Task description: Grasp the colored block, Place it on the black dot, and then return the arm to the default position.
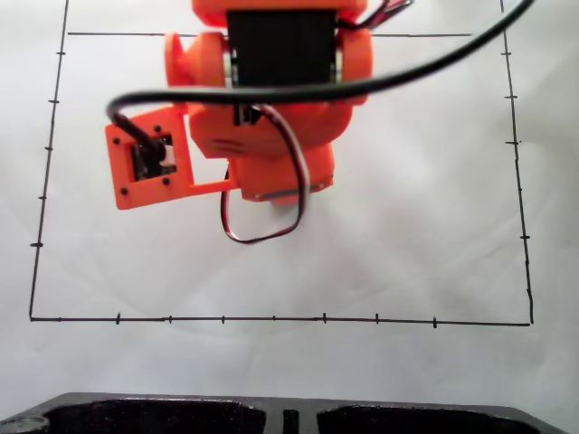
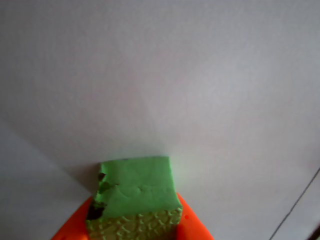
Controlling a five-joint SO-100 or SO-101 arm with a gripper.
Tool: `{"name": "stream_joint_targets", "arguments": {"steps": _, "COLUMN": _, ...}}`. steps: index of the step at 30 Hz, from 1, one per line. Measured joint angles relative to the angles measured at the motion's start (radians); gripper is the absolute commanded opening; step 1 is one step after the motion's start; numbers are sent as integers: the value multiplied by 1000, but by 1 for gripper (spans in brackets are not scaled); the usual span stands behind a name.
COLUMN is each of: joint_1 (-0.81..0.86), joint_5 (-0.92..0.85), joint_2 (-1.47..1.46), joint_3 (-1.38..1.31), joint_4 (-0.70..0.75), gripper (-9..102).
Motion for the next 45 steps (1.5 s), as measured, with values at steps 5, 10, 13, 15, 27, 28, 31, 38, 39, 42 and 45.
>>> {"name": "stream_joint_targets", "arguments": {"steps": 5, "joint_1": -5, "joint_5": -21, "joint_2": -3, "joint_3": 8, "joint_4": 3, "gripper": 33}}
{"name": "stream_joint_targets", "arguments": {"steps": 10, "joint_1": -3, "joint_5": -35, "joint_2": 80, "joint_3": 52, "joint_4": 55, "gripper": 37}}
{"name": "stream_joint_targets", "arguments": {"steps": 13, "joint_1": -5, "joint_5": -52, "joint_2": 198, "joint_3": 80, "joint_4": 109, "gripper": 40}}
{"name": "stream_joint_targets", "arguments": {"steps": 15, "joint_1": -3, "joint_5": -74, "joint_2": 285, "joint_3": 110, "joint_4": 143, "gripper": 42}}
{"name": "stream_joint_targets", "arguments": {"steps": 27, "joint_1": 67, "joint_5": -143, "joint_2": 723, "joint_3": 155, "joint_4": 313, "gripper": 30}}
{"name": "stream_joint_targets", "arguments": {"steps": 28, "joint_1": 74, "joint_5": -143, "joint_2": 759, "joint_3": 155, "joint_4": 313, "gripper": 27}}
{"name": "stream_joint_targets", "arguments": {"steps": 31, "joint_1": 86, "joint_5": -141, "joint_2": 864, "joint_3": 166, "joint_4": 307, "gripper": 20}}
{"name": "stream_joint_targets", "arguments": {"steps": 38, "joint_1": 84, "joint_5": -146, "joint_2": 1089, "joint_3": 270, "joint_4": 291, "gripper": 0}}
{"name": "stream_joint_targets", "arguments": {"steps": 39, "joint_1": 84, "joint_5": -152, "joint_2": 1117, "joint_3": 295, "joint_4": 291, "gripper": 0}}
{"name": "stream_joint_targets", "arguments": {"steps": 42, "joint_1": 86, "joint_5": -176, "joint_2": 1212, "joint_3": 388, "joint_4": 273, "gripper": 0}}
{"name": "stream_joint_targets", "arguments": {"steps": 45, "joint_1": 86, "joint_5": -195, "joint_2": 1330, "joint_3": 508, "joint_4": 233, "gripper": 0}}
